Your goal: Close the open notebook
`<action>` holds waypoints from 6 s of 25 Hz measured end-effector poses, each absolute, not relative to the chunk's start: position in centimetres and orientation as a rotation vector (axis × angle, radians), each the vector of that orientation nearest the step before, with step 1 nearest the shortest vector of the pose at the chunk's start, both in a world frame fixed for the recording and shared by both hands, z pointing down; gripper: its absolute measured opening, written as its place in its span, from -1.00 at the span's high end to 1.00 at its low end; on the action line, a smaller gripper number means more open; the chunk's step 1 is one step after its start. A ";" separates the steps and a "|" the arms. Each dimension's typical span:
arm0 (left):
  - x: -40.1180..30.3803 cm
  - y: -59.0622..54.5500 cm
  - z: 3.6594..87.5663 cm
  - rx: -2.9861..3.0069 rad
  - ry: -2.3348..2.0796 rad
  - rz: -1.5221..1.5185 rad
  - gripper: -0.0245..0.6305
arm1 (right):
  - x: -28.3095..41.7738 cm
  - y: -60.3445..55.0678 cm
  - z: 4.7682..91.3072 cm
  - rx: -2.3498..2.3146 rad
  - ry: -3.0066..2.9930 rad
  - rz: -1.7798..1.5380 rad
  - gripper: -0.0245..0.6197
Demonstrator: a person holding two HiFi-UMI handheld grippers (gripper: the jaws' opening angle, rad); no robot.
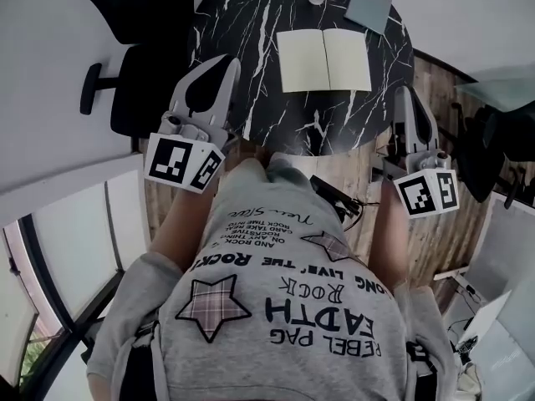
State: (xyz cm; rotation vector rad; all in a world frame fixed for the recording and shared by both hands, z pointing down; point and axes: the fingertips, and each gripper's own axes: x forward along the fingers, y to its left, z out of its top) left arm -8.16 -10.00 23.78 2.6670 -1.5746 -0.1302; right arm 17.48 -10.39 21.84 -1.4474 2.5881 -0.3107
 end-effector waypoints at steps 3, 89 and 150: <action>-8.3 -11.1 24.2 2.654 -1.564 -0.112 0.90 | 17.6 -11.3 22.3 -1.464 2.581 -0.338 0.89; -2.2 -19.3 33.2 2.779 -1.251 0.084 0.90 | 22.1 -17.3 58.6 -1.502 2.270 -1.650 0.30; -3.9 -19.8 33.0 2.761 -1.278 0.092 0.90 | 24.5 -19.8 58.3 -1.333 1.818 -1.569 0.82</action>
